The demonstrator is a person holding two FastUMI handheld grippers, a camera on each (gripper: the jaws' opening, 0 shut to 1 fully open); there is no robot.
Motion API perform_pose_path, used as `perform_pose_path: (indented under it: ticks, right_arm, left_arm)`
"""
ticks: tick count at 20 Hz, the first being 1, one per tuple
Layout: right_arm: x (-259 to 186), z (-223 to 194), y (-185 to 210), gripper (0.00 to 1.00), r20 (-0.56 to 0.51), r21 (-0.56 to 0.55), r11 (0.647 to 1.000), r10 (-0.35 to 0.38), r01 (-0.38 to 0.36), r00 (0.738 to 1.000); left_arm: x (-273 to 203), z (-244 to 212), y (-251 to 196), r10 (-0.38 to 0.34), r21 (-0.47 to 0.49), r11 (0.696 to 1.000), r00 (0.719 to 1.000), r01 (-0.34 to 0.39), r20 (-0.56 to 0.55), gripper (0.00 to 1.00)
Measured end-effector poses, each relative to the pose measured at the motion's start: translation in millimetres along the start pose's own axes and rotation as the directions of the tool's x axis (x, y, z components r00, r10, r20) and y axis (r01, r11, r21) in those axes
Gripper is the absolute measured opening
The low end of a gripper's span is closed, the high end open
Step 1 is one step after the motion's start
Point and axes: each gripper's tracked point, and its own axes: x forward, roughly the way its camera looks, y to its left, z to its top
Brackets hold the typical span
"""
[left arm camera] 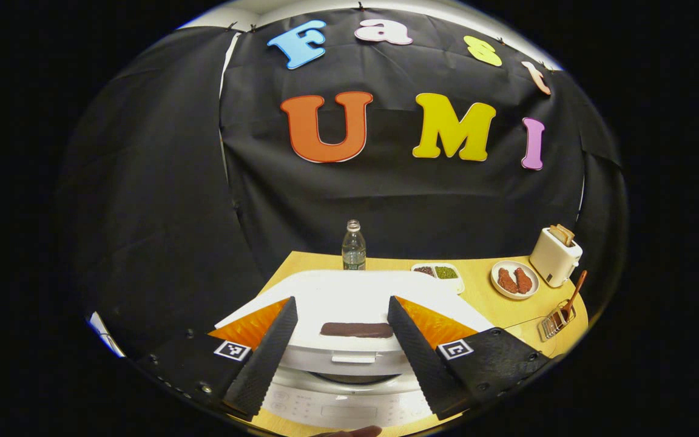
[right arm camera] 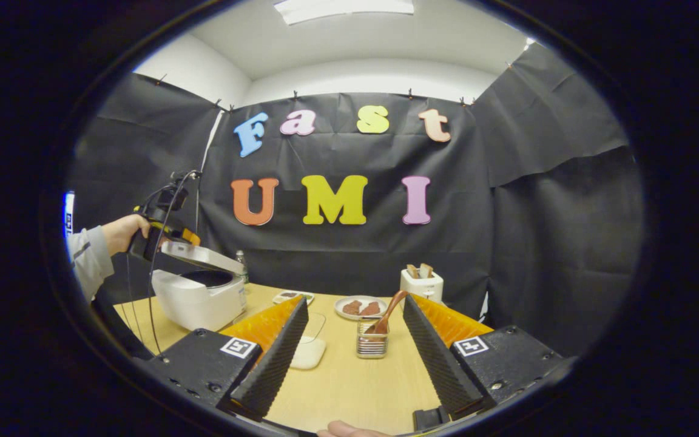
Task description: Close the left gripper, press the button to open the rice cooker; take a wooden spoon from the chopstick holder with the right hand, scoop a spoonful of rice and pour it into the rice cooker, then put the wooden spoon back into the chopstick holder.
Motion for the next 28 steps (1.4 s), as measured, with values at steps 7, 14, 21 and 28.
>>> perform_pose_path:
  ticks: [7,14,21,28]
  right_arm:
    - [-7,0,35,1.00,0.017,0.031,0.995,0.093,-0.093,0.996]
    - [-8,-3,47,0.97,0.016,0.050,0.994,0.102,-0.102,0.995]
    - [-16,2,49,1.00,0.026,0.014,0.996,0.088,-0.088,0.996]
    - [-12,0,56,1.00,0.008,0.012,0.995,0.096,-0.096,0.995]
  left_arm:
    - [-13,-48,-8,-0.047,0.000,0.999,0.995,0.047,-0.086,0.96]
    - [-24,-88,-11,-0.092,0.014,0.995,0.980,0.096,-0.174,0.97]
    - [-25,-91,-10,-0.077,0.002,0.997,0.990,0.077,-0.117,0.97]
    - [-20,-88,-7,-0.045,-0.012,0.999,0.997,0.044,-0.064,0.97]
